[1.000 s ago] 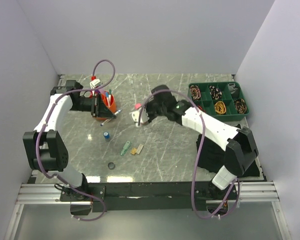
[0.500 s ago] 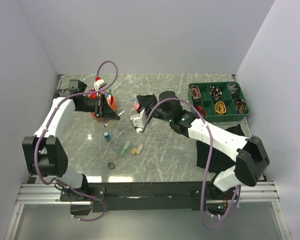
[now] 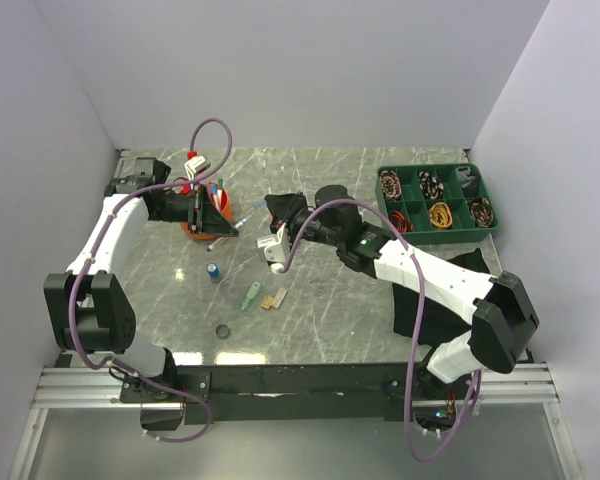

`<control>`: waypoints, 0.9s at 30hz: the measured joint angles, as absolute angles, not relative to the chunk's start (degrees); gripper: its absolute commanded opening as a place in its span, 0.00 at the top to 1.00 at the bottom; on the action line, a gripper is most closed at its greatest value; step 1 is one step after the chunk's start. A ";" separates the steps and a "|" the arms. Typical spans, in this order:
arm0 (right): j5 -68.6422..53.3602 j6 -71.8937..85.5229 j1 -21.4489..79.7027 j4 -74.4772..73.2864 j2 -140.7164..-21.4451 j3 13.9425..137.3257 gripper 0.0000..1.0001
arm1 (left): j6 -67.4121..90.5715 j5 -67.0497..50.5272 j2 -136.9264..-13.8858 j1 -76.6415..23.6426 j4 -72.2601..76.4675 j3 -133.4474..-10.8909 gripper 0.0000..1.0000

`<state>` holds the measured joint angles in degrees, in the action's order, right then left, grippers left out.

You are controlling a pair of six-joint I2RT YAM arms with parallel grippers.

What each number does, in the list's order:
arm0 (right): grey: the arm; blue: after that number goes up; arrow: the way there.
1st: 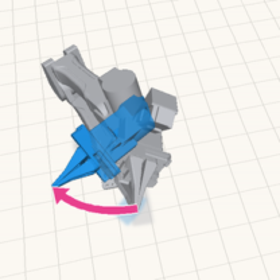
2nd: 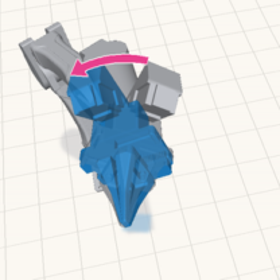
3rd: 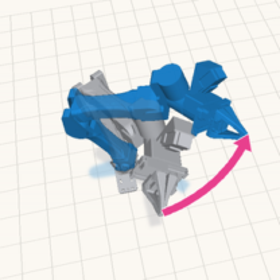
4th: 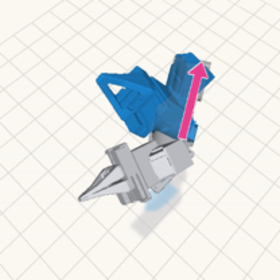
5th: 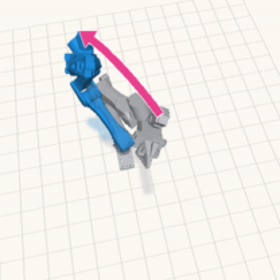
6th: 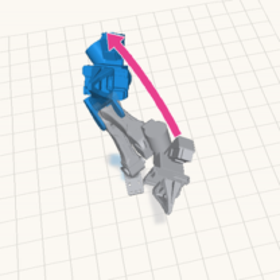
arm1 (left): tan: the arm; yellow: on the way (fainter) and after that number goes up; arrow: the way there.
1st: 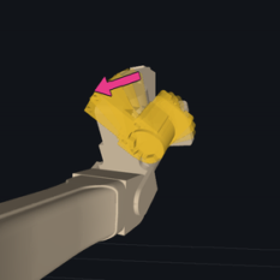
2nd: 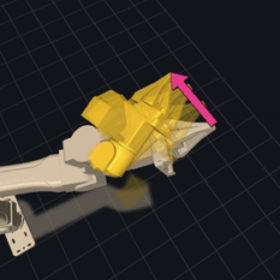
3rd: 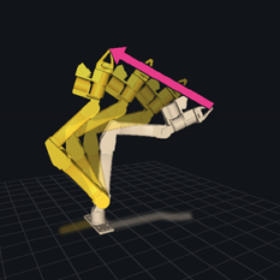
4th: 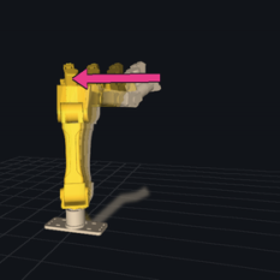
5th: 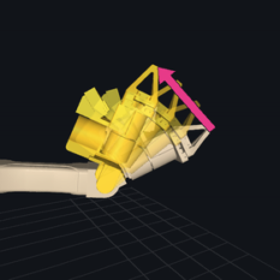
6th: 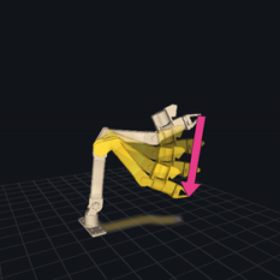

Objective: Sort the stationery into containers
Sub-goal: Close the pen cap on the pen.

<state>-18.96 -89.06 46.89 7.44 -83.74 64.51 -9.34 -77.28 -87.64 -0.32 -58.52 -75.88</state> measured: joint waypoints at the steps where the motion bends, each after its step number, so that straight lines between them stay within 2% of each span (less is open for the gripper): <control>1: -18.98 -89.08 46.89 7.22 -83.83 64.51 1.00 | -9.34 -77.32 -87.64 -0.10 -58.54 -75.88 0.99; 27: -18.48 -88.12 46.94 4.62 -85.03 65.93 1.00 | -9.34 -78.46 -87.68 1.52 -58.52 -75.90 0.99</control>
<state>-18.48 -88.12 46.94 4.62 -85.03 65.93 -9.34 -78.46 -87.68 1.52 -58.52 -75.90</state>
